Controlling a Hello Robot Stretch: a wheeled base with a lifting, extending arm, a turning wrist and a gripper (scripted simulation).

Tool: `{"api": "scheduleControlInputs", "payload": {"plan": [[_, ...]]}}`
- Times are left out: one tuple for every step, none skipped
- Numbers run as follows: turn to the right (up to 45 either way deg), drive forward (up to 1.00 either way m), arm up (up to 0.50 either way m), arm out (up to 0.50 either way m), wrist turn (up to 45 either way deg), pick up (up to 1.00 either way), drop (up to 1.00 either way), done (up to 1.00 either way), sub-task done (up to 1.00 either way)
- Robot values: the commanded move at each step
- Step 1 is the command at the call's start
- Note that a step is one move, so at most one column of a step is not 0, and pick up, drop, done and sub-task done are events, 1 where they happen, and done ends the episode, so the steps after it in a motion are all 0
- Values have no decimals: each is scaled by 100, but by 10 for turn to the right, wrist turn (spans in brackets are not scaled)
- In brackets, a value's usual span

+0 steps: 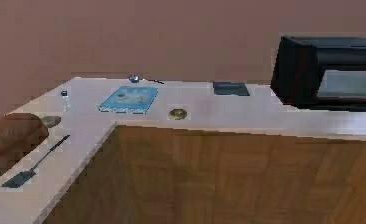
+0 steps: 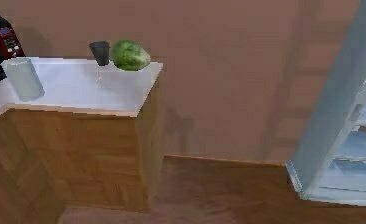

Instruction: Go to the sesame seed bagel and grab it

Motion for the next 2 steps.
{"api": "scheduleControlInputs", "payload": {"plan": [[360, 0, 0, 0, 0, 0, 0, 0, 0], [0, 65, 0, 0, 0, 0, 0, 0, 0]]}}
